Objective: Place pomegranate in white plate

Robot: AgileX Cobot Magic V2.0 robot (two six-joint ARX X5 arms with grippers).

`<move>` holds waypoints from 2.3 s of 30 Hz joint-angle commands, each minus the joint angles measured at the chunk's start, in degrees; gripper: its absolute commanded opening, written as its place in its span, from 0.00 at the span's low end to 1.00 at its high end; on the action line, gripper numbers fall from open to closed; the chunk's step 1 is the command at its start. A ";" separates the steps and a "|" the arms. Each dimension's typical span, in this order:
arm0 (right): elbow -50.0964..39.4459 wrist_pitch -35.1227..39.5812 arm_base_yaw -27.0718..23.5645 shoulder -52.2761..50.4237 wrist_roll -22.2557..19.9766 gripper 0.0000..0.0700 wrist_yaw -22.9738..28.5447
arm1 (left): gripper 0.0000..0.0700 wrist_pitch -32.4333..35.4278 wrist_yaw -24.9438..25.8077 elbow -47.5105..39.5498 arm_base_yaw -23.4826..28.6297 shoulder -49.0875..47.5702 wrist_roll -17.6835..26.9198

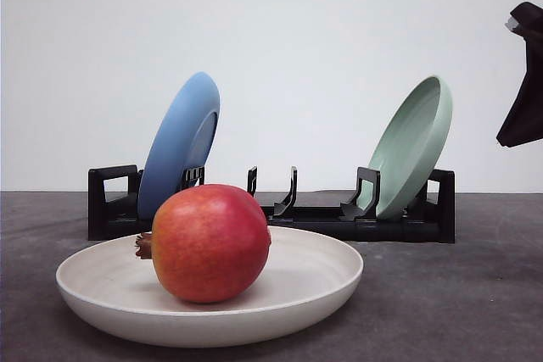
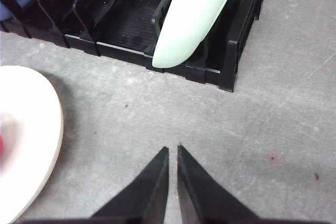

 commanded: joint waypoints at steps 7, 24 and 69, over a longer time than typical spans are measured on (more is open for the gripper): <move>0.11 0.57 0.17 0.37 -0.46 0.03 0.04 | 0.04 -0.65 -5.60 -0.59 0.24 -1.98 0.29; 0.11 0.59 0.20 0.37 -0.45 0.03 0.04 | 0.04 -0.54 -5.60 -0.59 1.68 -1.90 0.03; -30.05 6.49 -10.65 -51.71 -7.89 0.03 21.33 | 0.04 -0.54 -5.60 -0.59 1.68 -1.89 0.02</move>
